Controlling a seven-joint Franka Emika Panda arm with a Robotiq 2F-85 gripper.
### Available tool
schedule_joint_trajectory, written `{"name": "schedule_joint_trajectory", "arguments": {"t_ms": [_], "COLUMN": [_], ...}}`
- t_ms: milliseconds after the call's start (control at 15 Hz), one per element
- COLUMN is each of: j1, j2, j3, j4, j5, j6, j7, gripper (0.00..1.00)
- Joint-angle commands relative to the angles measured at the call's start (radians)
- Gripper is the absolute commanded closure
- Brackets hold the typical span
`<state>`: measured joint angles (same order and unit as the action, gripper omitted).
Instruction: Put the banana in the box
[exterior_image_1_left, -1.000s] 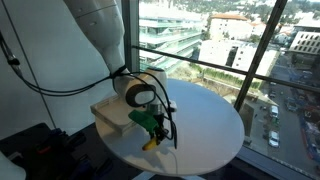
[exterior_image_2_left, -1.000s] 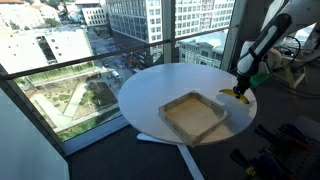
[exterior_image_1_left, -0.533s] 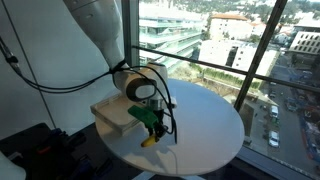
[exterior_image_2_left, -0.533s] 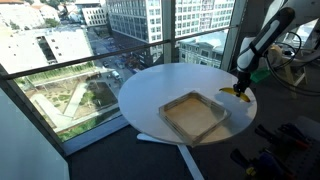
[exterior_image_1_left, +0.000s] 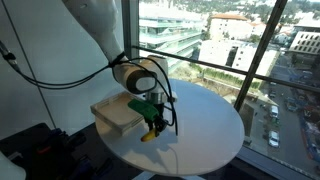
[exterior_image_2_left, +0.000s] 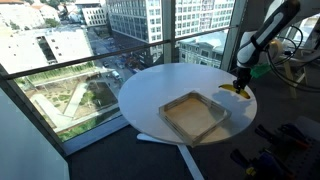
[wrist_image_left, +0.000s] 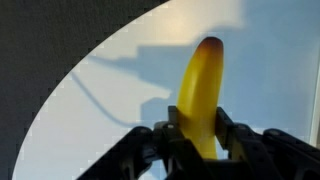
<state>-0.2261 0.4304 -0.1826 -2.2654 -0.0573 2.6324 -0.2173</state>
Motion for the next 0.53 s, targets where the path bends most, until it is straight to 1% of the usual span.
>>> {"name": "schedule_joint_trajectory", "arguments": {"t_ms": [0, 467], "j1": [0.011, 0.021], "j2": [-0.059, -0.120], "j3": [-0.012, -0.017], "j4": [-0.011, -0.016], "j5": [-0.029, -0.036], "j6": [-0.052, -0.106], "j7": [0.034, 0.052], "gripper": [0.86, 0.86]}}
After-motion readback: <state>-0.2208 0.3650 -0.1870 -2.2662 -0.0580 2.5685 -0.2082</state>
